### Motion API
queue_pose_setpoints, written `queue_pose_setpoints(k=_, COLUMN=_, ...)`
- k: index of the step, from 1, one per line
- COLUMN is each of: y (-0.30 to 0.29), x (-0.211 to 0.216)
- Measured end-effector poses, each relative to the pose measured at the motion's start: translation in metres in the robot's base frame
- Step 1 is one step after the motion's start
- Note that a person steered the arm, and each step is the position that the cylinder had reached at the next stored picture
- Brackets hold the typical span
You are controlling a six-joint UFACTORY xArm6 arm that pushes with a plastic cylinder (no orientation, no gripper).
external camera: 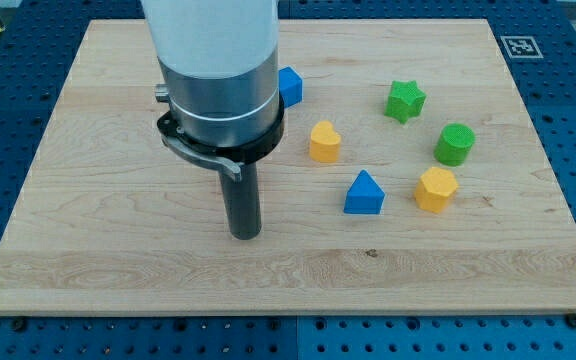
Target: Push the red circle diagonal to the yellow heart
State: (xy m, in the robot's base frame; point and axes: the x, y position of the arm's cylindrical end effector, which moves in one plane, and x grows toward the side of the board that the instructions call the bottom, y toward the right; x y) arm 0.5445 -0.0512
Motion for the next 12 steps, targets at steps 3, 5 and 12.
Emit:
queue_pose_setpoints(k=3, y=-0.044, x=-0.030)
queue_pose_setpoints(k=5, y=-0.022, x=-0.046)
queue_pose_setpoints(k=12, y=-0.109, x=-0.212)
